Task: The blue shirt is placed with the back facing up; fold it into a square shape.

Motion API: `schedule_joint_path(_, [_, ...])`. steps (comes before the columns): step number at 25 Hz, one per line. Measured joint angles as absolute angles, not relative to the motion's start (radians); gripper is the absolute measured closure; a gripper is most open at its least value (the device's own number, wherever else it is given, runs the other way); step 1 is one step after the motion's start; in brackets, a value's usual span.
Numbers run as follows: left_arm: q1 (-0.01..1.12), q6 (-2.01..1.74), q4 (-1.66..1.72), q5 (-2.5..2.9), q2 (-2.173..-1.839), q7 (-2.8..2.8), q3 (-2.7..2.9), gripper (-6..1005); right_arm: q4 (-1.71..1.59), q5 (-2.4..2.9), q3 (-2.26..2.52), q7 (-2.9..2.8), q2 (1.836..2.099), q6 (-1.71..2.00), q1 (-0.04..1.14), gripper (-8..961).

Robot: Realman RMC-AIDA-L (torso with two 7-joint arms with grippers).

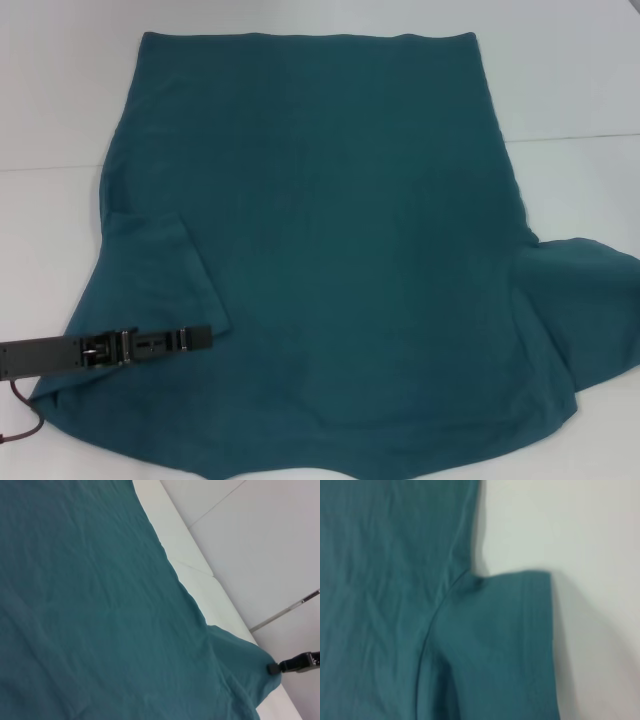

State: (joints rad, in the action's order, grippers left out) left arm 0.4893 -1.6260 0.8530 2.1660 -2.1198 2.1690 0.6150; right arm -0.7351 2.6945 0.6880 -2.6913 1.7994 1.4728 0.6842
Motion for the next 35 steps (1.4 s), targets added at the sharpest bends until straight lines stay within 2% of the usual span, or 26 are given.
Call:
schedule_joint_path(6, [0.489, -1.626, 0.853, 2.166, -2.120, 2.169, 0.610, 382, -0.766, 2.709, 0.687, -2.712, 1.799, 1.486, 0.700, 919])
schedule_joint_path(18, [0.489, -1.618, 0.853, 2.166, -2.117, 2.180, 0.606, 382, -0.798, 2.568, 0.677, -2.689, 1.815, 1.602, 0.762, 917])
schedule_joint_path(22, [0.489, -1.614, 0.853, 2.166, -2.117, 2.182, 0.605, 382, -0.796, 2.541, 0.703, -2.685, 1.833, 1.613, 0.793, 917])
schedule_joint_path(32, [0.490, -1.601, 0.853, 2.166, -2.117, 2.185, 0.559, 382, -0.729, 2.546, 0.823, -2.674, 1.904, 1.538, 0.893, 915])
schedule_joint_path(35, [0.489, -1.597, 0.853, 2.166, -2.117, 2.193, 0.554, 382, -0.720, 2.547, 0.851, -2.677, 1.914, 1.518, 0.905, 915])
